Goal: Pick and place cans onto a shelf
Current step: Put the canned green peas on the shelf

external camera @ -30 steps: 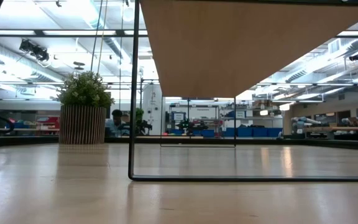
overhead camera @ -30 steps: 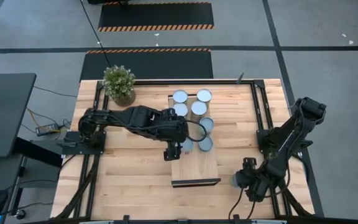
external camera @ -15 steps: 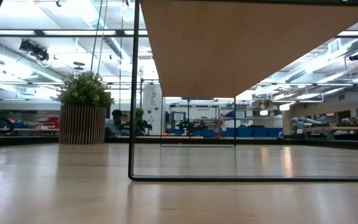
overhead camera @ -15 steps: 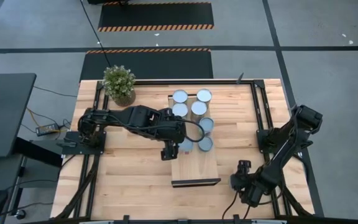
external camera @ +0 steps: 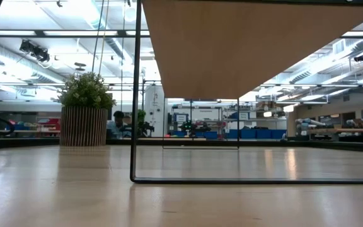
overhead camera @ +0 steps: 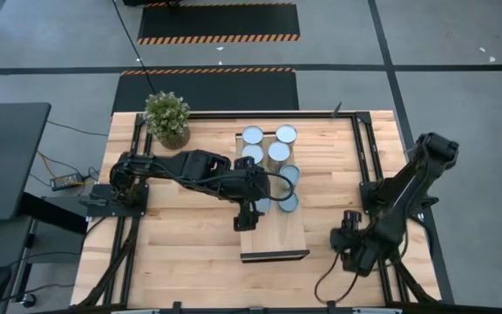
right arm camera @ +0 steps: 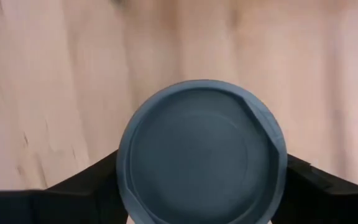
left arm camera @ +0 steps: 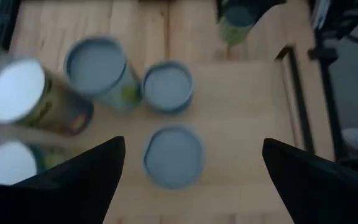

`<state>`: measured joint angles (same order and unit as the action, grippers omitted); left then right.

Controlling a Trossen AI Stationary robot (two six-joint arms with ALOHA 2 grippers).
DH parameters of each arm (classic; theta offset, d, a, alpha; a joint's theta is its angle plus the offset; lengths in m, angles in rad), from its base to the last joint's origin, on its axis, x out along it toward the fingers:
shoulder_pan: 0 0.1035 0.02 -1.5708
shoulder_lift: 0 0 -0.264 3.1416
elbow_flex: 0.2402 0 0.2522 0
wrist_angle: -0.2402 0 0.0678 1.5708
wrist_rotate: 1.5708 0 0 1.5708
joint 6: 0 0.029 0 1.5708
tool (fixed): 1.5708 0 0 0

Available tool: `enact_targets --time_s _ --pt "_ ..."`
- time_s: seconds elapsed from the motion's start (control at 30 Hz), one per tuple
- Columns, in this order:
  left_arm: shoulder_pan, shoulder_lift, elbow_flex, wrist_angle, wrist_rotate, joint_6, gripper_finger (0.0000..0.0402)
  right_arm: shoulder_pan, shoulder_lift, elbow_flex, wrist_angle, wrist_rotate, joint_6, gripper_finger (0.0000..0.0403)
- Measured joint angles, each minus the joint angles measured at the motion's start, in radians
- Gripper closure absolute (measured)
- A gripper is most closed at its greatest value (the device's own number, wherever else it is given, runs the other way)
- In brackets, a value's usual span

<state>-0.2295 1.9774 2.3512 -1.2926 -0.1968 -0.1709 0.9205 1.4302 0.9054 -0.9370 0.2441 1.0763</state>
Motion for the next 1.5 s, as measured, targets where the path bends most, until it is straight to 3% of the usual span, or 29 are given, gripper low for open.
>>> enact_targets --time_s 0.23,0.4,0.6,0.87,1.2,1.5 --pt "0.017 0.0 0.0 0.019 -0.045 -0.012 0.0015 -0.122 -0.209 0.155 -0.26 0.175 0.034 0.0102" --pt "0.026 0.0 0.0 0.016 -0.043 -0.02 0.0015 -0.23 -0.263 0.263 -0.204 0.251 -0.114 0.01" --pt "0.03 -0.008 0.0 -0.024 -0.055 -0.028 0.0015 -0.322 -0.156 0.35 -0.005 0.135 -0.352 0.0099" --pt "0.03 -0.008 0.0 -0.109 -0.058 -0.035 0.0015 -0.367 0.079 0.534 -0.016 0.047 -0.498 0.0098" --pt "0.029 -0.044 0.0 -0.159 -0.058 -0.054 0.0015 -0.409 0.233 0.595 -0.039 -0.033 -0.556 0.0092" --pt "0.014 -0.043 0.0 -0.202 -0.054 -0.054 0.0015 -0.438 0.247 0.596 -0.091 -0.12 -0.535 0.0056"
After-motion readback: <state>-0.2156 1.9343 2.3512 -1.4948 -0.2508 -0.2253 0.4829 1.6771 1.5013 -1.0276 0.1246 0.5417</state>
